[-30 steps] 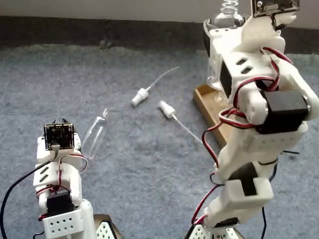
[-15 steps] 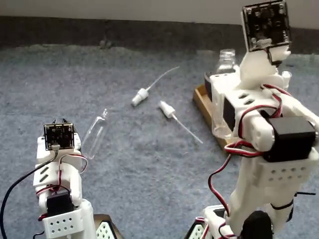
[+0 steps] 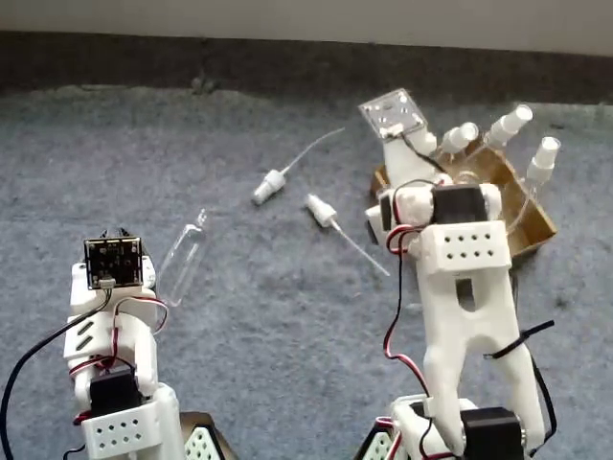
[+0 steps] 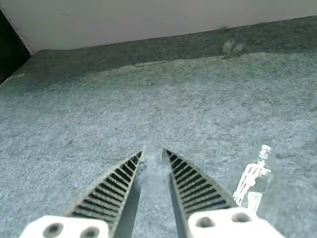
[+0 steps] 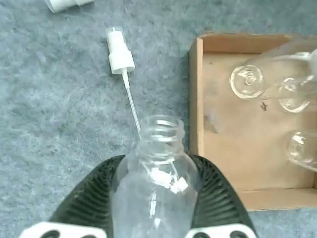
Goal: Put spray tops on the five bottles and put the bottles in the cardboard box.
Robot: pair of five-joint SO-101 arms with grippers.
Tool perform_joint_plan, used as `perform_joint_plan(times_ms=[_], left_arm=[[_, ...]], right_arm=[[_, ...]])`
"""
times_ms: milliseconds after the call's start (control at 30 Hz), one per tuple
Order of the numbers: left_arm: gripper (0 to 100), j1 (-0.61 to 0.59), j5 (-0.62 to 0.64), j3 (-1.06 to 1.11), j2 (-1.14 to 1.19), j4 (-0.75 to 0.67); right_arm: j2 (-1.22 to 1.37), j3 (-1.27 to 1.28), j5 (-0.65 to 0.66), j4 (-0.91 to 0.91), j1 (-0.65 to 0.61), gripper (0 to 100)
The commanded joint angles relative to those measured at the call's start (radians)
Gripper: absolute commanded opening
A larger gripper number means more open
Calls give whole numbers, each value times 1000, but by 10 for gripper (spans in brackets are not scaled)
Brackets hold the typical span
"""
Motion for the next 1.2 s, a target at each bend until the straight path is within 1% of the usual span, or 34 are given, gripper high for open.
perform_joint_plan(times_ms=[0,167,267,300,467,567,667,767,933,1000,1100,1167], left_arm=[[5,21,6,21,-4,5],[5,21,6,21,-4,5],[5,21,6,21,-4,5],[5,21,6,21,-4,5],[5,21,6,21,-4,5],[5,21,6,21,-4,5],[5,21,6,21,-4,5],[5,21,6,21,-4,5],[5,21,6,21,-4,5],[5,21,6,21,-4,5],[5,21,6,21,-4,5],[5,21,6,21,-4,5]], right_arm=[[-38,140,12,-168,-1,13],[-28,320,23,-259,-73,13],[-28,404,117,-275,-124,13],[-27,426,135,-291,-133,13],[-27,509,143,-363,-137,21],[-27,552,144,-374,-143,77],[-27,596,160,-435,-143,113],[-31,653,206,-486,-143,120],[-38,711,213,-536,-143,124],[-38,722,213,-559,-143,159],[-38,725,213,-576,-143,242],[-38,725,213,-576,-143,265]])
